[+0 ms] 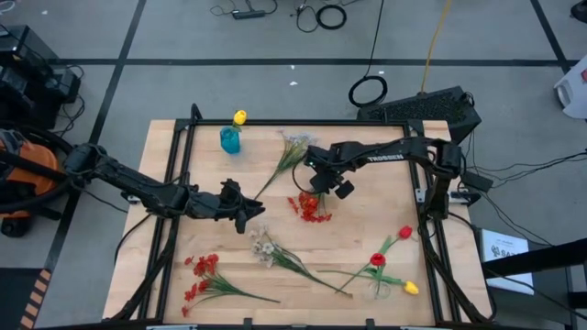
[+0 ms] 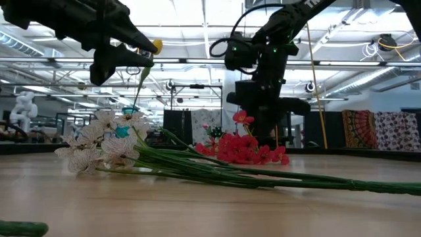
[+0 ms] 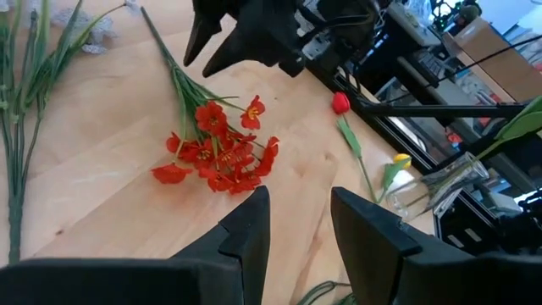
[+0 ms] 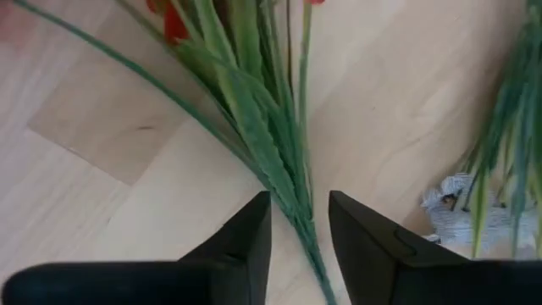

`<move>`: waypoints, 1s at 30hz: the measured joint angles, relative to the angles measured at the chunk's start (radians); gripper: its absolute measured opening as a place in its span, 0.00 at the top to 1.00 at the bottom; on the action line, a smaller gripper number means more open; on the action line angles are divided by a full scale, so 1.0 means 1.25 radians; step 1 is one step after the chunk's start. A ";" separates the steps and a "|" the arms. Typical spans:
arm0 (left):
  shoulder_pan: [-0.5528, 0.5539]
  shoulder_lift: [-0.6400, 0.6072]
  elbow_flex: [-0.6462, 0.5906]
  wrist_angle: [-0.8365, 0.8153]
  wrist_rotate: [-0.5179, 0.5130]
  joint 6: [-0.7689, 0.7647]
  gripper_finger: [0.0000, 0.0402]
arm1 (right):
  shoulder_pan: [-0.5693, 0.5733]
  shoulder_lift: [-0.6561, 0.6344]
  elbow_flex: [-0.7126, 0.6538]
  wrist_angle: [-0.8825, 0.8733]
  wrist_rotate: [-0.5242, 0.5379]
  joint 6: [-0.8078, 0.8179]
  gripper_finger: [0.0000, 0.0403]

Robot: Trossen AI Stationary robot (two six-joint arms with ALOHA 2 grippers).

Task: Sort flowers into vase by color
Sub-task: Put the top orange flowers into the transparent vase

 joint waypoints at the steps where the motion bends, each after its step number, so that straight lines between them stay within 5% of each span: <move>1: 0.000 0.000 0.000 -0.002 0.000 0.000 0.67 | 0.000 0.009 0.001 0.009 0.000 0.000 0.71; 15: -0.001 0.007 0.001 -0.095 0.000 0.009 0.67 | 0.014 0.116 0.005 0.003 0.007 0.055 0.75; 20: -0.001 0.007 0.001 -0.096 0.000 0.028 0.67 | 0.019 0.099 0.003 -0.012 -0.019 0.191 0.96; 30: -0.001 0.007 0.001 -0.098 0.001 0.072 0.67 | 0.026 -0.136 -0.001 -0.012 -0.090 0.637 0.99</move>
